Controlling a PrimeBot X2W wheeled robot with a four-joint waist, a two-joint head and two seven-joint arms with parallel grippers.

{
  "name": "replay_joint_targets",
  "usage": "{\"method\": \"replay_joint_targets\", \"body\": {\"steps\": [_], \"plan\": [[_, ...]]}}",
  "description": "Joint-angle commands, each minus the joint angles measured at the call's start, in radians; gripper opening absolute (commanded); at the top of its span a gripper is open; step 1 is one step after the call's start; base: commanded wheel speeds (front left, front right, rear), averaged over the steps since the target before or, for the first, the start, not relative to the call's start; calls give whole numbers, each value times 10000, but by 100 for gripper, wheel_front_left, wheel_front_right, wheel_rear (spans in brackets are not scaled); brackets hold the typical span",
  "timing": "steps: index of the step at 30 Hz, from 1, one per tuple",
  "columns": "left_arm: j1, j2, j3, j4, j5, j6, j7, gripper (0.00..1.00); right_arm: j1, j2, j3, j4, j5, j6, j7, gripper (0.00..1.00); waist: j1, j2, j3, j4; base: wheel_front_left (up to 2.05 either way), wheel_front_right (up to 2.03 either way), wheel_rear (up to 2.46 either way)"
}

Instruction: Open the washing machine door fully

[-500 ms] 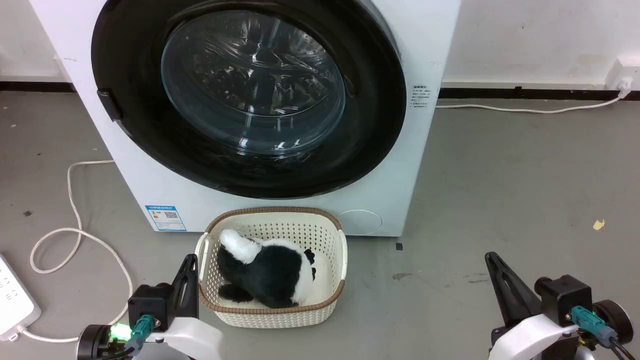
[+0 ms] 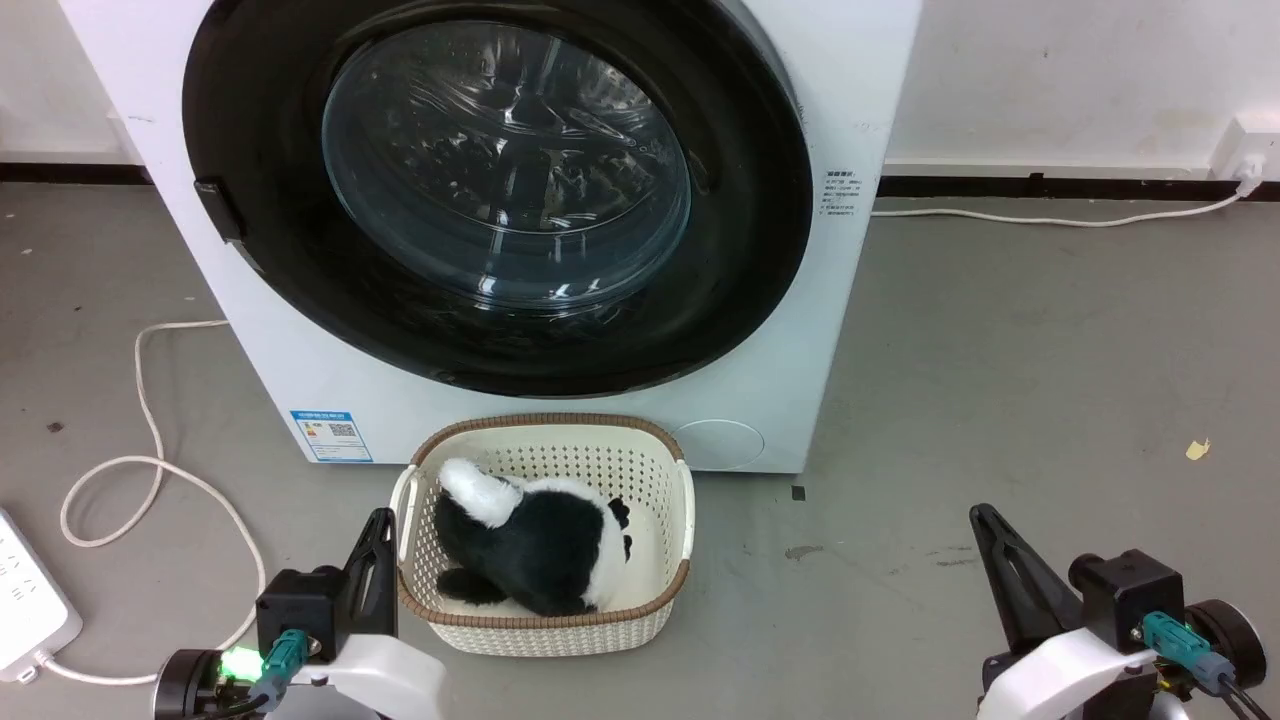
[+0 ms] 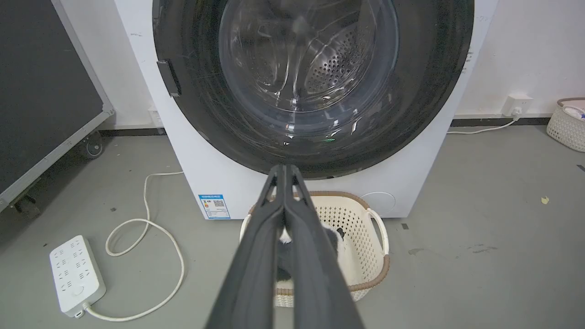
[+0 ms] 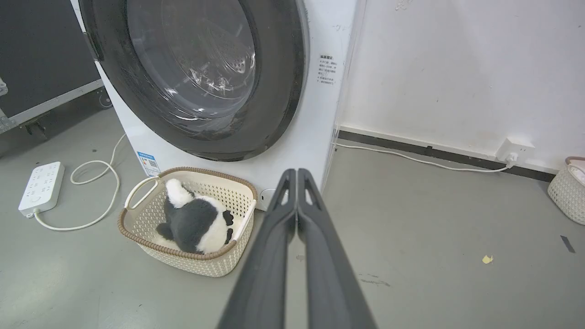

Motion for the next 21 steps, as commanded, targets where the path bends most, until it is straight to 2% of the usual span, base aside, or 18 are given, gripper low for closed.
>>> {"method": "replay_joint_targets", "body": {"steps": [1,21], "plan": [[-153,6,-7,-37,89,28,3,0,-120,43,-11,-47,-78,-11,5,0,0,-1,0,0,0,0,0],[-153,6,-7,-37,89,28,3,0,-120,43,-11,-47,-78,-11,5,0,0,-1,0,0,0,0,0]]}}
